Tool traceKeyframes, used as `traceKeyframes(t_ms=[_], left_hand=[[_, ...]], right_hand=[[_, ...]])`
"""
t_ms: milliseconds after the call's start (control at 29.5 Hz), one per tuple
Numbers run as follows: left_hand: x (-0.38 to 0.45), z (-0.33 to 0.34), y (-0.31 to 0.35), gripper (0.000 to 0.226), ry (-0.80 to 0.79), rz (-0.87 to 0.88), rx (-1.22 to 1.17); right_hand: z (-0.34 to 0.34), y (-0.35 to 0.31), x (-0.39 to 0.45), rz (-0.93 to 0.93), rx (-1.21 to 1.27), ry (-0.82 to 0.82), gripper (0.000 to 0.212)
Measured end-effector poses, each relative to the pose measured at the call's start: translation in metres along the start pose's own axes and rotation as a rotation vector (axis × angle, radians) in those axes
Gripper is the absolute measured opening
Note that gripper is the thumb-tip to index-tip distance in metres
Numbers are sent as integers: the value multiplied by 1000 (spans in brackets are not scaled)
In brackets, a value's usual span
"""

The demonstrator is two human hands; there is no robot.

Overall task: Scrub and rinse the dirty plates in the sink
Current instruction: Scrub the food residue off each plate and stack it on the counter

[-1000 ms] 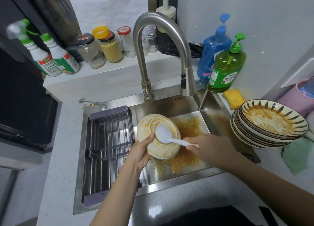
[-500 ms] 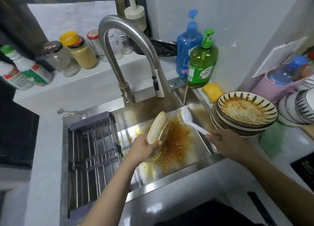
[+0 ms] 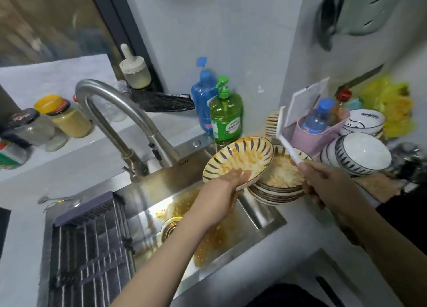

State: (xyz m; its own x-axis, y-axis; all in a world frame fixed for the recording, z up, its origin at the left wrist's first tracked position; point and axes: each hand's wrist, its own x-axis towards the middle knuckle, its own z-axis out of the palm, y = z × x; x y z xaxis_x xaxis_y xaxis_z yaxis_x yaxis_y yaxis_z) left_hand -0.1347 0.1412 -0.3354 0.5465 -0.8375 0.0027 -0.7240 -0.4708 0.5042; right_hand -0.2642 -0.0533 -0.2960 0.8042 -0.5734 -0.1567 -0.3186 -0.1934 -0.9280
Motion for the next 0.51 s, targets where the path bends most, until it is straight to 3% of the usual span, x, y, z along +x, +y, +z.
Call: traceKeyframes(t_ms=[170, 509], left_hand=[[55, 16, 31, 50, -127, 98, 204], [96, 59, 55, 41, -285, 62, 316]], right_hand=[[-29, 8, 13, -60, -89, 38, 24], [-56, 33, 26, 12, -17, -7, 19]])
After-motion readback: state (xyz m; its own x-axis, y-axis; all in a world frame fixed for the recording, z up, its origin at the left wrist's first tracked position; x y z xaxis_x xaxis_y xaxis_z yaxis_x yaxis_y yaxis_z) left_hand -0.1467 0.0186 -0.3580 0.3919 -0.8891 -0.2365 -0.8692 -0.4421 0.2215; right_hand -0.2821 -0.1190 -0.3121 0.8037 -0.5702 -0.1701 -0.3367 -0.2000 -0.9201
